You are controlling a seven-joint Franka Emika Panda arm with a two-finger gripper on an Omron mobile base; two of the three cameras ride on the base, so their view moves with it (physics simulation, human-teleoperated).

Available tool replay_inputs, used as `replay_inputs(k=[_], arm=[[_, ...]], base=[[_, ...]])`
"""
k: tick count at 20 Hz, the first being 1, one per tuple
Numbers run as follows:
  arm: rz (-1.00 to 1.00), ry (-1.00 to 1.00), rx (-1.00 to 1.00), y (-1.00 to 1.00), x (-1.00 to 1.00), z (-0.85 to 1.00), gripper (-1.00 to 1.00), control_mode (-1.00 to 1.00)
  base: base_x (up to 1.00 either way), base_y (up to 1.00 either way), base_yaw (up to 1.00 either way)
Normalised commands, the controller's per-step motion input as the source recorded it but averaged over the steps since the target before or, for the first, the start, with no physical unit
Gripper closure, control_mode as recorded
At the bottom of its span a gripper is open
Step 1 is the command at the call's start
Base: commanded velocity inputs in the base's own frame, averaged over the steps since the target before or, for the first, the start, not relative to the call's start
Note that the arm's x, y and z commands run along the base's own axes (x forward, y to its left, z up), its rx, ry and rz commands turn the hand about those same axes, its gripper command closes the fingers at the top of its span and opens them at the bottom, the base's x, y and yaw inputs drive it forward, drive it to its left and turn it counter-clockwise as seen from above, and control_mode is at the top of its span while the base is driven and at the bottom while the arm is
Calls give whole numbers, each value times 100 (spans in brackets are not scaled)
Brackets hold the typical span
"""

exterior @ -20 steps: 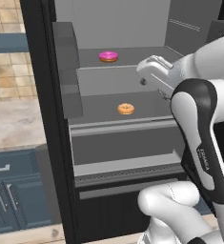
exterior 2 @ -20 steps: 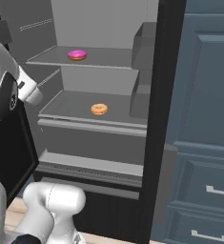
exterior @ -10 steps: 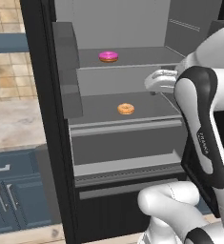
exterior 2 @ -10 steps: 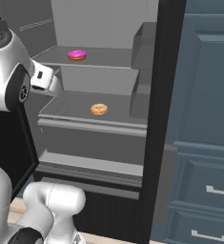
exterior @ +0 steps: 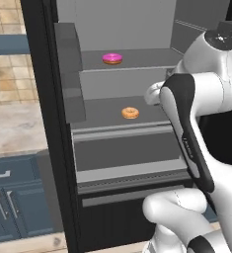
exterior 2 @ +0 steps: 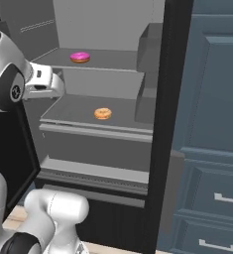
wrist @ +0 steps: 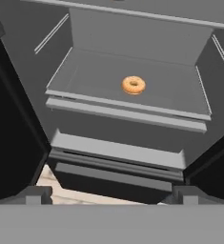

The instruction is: Take the donuts from the fridge and place them on the empty tray on the dining counter.

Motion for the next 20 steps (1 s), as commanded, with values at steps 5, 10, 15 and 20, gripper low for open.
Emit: replay_inputs(k=[5,10,15,20], arm=[[0,0,0,0,0,0,-100,100],[0,0,0,0,0,0,-100,100],[0,0,0,0,0,0,-100,100],[0,0,0,0,0,0,-100,100]], base=[[52,18,-17],[64,22,-23],[42,34,-16],[34,41,-9]])
